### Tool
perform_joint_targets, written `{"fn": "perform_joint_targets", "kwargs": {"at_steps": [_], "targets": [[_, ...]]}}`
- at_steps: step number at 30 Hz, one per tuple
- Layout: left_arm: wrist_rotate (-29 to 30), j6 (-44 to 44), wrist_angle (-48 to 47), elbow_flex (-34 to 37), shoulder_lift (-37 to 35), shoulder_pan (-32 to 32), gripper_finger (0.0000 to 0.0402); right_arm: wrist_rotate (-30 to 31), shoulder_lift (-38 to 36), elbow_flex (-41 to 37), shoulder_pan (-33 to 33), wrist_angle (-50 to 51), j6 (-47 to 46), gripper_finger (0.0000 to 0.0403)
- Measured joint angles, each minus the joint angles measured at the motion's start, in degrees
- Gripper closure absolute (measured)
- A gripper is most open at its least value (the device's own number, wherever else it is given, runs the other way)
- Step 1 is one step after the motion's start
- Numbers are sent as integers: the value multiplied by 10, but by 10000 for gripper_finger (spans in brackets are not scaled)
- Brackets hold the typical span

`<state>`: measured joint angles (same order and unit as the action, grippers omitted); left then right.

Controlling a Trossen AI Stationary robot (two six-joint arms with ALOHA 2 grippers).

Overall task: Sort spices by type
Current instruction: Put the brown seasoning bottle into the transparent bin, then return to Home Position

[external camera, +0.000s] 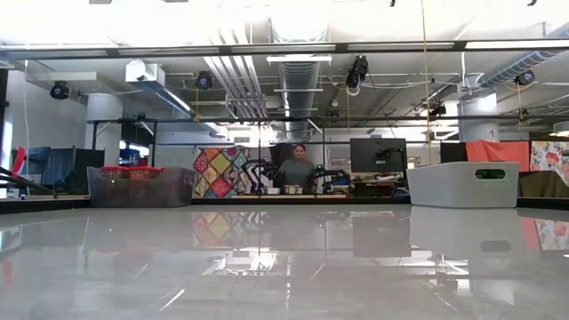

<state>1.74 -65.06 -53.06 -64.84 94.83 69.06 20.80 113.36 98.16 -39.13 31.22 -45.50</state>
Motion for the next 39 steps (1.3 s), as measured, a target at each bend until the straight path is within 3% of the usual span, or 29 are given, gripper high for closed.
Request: {"fn": "perform_joint_targets", "kwargs": {"at_steps": [11, 24, 33, 39], "targets": [[3, -6, -1, 0, 0, 0, 273, 0, 0, 0, 0, 0, 0, 71], [16, -18, -34, -22, 1, 0, 213, 0, 0, 0, 0, 0, 3, 54], [24, -14, -72, -80, 1, 0, 202, 1, 0, 0, 0, -2, 40, 49], [135, -14, -94, -134, -6, -5, 202, 21, 0, -1, 1, -39, 109, 50]]}}
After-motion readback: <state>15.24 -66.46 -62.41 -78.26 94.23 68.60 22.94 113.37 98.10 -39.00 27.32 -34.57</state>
